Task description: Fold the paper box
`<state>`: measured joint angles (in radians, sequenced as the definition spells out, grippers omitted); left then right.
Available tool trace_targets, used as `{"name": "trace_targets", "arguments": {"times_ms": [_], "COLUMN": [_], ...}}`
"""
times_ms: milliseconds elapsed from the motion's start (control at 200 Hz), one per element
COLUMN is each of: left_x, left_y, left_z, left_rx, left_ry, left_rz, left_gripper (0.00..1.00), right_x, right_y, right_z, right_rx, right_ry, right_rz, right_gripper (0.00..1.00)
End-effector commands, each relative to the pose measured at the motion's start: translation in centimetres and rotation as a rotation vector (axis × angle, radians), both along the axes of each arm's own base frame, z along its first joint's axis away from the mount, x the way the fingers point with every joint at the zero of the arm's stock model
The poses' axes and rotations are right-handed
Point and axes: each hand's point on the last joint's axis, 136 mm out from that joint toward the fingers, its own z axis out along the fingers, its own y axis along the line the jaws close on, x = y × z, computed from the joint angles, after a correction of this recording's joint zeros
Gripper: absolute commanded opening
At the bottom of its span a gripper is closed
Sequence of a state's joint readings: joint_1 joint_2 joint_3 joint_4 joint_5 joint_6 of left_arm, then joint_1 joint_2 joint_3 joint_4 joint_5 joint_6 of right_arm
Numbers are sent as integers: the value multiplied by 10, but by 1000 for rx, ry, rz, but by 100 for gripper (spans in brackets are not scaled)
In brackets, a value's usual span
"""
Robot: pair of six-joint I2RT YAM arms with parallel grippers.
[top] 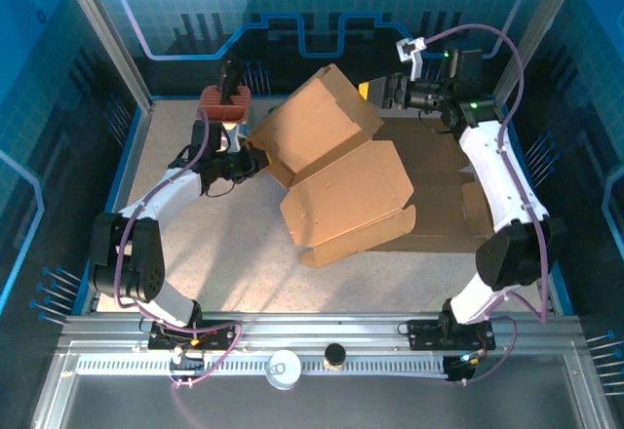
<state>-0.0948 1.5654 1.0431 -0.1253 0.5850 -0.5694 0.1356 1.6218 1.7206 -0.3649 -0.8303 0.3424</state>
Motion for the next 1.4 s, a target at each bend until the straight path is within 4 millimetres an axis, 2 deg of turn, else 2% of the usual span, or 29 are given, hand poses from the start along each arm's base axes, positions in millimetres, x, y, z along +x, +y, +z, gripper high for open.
{"name": "trace_targets", "arguments": {"times_ms": [0, 75, 270, 395, 465, 575, 745, 890, 1095, 1396], "left_x": [6, 6, 5, 4, 4, 5, 5, 4, 4, 1], "left_y": [-8, -9, -10, -11, -11, -11, -12, -13, -15, -18], "left_z": [17, 18, 21, 21, 20, 22, 23, 23, 25, 25], "left_rx": [-28, -28, -29, -27, -26, -26, -26, -18, -12, 5], "left_ry": [-52, -54, -57, -58, -57, -60, -61, -59, -63, -63], "left_rz": [-43, -43, -48, -49, -49, -51, -50, -50, -51, -54], "left_gripper": [0, 0, 0, 0, 0, 0, 0, 0, 0, 0], "right_x": [-20, -19, 0, 1, 3, 3, 2, -8, -15, -7], "right_y": [2, 3, 5, 6, 8, 12, 21, 28, 34, 36], "right_z": [27, 26, 9, 14, 14, 11, 0, -1, -5, -21], "right_rx": [0, -10, -60, -41, -39, -49, -101, -143, -262, -568], "right_ry": [-98, -88, -40, -48, -44, -32, -31, -60, -117, -226], "right_rz": [6, 11, -10, -6, 1, 17, 20, 22, -33, -228], "right_gripper": [67, 67, 67, 66, 62, 56, 55, 55, 55, 48]}}
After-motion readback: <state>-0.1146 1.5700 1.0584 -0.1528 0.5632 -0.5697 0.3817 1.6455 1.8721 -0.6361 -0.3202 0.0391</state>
